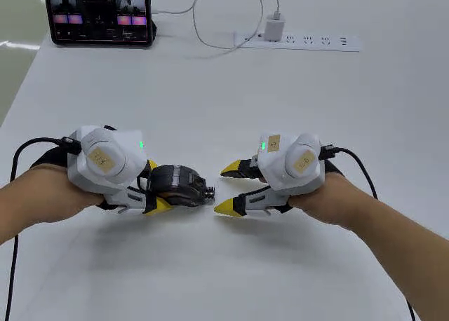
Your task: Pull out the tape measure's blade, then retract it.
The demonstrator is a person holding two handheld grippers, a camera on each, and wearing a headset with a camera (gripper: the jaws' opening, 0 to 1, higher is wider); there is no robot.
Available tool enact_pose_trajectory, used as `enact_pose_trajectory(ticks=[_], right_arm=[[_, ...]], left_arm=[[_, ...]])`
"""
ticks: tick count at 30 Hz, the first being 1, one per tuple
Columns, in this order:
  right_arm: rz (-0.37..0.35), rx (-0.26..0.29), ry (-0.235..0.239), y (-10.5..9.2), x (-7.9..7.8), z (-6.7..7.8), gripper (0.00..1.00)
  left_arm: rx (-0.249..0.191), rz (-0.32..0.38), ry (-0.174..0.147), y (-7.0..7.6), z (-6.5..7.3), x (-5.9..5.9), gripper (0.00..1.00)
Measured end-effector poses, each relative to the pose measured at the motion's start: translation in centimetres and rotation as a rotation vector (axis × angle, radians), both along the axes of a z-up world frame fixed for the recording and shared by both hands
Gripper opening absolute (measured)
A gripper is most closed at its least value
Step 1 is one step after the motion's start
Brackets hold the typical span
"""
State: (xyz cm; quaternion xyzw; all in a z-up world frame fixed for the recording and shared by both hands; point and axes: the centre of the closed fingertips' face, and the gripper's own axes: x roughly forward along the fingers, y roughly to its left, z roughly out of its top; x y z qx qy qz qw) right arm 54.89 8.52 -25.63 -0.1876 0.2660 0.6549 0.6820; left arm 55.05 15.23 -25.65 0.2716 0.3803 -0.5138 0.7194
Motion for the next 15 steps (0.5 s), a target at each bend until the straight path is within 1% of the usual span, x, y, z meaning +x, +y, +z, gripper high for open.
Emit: enact_pose_trajectory(ticks=[15], right_arm=[[0.031, 0.012, -0.009, 1.06, -0.11, -0.51, 0.24]], left_arm=[[0.005, -0.004, -0.003, 0.06, -0.12, 0.02, 0.29]])
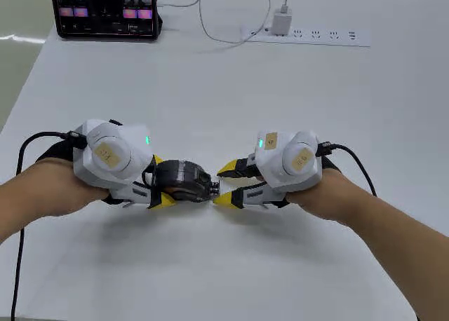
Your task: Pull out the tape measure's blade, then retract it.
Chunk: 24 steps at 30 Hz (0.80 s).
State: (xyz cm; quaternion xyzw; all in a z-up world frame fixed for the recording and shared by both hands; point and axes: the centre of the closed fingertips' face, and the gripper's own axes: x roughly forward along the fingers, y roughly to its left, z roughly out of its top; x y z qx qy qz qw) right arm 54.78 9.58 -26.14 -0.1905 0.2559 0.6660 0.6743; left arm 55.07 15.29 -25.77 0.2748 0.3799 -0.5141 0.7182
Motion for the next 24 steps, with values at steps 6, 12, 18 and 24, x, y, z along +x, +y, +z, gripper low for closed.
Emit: enact_pose_trajectory(ticks=[6, 12, 18, 24], right_arm=[[0.009, 0.002, -0.007, 0.31, -0.02, -0.18, 0.19], [0.021, 0.002, -0.012, 0.33, -0.14, -0.25, 0.15], [0.031, 0.002, -0.016, 0.39, -0.31, -0.32, 0.12], [0.034, -0.001, -0.028, 0.39, -0.32, -0.31, 0.11]], left_arm=[[0.001, -0.001, -0.001, 0.01, -0.01, -0.01, 0.29], [0.002, -0.002, -0.002, 0.00, -0.01, -0.03, 0.29], [0.004, -0.002, -0.003, -0.02, 0.01, -0.06, 0.29], [0.004, -0.002, -0.003, -0.04, 0.02, -0.09, 0.29]])
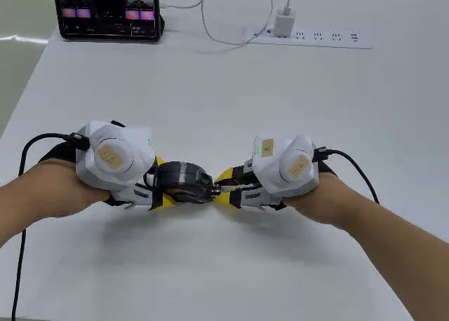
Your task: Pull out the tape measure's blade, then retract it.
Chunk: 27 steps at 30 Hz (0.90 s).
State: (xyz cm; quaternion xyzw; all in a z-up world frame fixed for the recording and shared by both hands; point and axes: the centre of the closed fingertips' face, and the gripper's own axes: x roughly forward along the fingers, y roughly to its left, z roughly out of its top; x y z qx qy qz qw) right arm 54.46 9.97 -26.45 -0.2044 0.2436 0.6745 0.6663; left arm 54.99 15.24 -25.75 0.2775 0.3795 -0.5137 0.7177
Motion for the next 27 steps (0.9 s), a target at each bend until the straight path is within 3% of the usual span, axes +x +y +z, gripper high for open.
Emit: enact_pose_trajectory(ticks=[27], right_arm=[[-0.009, -0.012, -0.010, -0.35, -0.13, 0.10, 0.09]], left_arm=[[-0.002, -0.013, -0.004, 0.12, 0.01, 0.00, 0.28]])
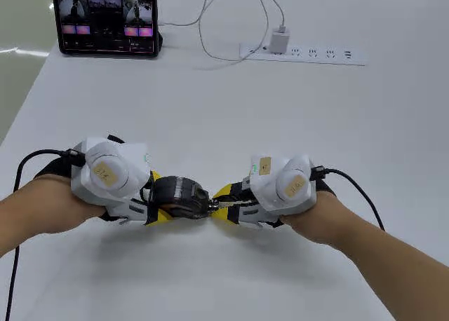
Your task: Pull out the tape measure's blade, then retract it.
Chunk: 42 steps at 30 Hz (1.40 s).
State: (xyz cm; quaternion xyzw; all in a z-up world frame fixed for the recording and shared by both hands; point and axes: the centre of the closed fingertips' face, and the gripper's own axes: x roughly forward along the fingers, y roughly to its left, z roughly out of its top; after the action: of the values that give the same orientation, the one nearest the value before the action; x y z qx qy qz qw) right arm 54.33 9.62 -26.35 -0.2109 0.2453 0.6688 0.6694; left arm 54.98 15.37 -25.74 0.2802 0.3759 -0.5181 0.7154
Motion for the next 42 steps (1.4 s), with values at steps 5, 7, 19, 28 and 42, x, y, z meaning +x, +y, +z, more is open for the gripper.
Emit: enact_pose_trajectory(ticks=[5, 7, 19, 28, 42], right_arm=[[-0.004, 0.002, -0.001, -0.1, 0.0, 0.0, 0.09], [-0.007, 0.000, -0.002, -0.4, 0.0, 0.0, 0.09], [-0.021, -0.011, -0.011, -2.1, 0.1, 0.1, 0.09], [-0.025, -0.029, -0.021, -3.1, 0.1, 0.2, 0.09], [-0.041, -0.048, -0.031, -4.4, 0.2, 0.2, 0.09]], left_arm=[[0.001, 0.000, 0.002, 0.0, 0.0, 0.0, 0.28], [0.000, -0.001, 0.001, 0.1, 0.0, 0.0, 0.28], [-0.002, 0.003, 0.004, 0.2, -0.2, 0.0, 0.28], [-0.001, 0.002, 0.004, 0.1, -0.1, 0.0, 0.28], [0.001, 0.003, 0.005, 0.0, -0.1, 0.0, 0.28]])
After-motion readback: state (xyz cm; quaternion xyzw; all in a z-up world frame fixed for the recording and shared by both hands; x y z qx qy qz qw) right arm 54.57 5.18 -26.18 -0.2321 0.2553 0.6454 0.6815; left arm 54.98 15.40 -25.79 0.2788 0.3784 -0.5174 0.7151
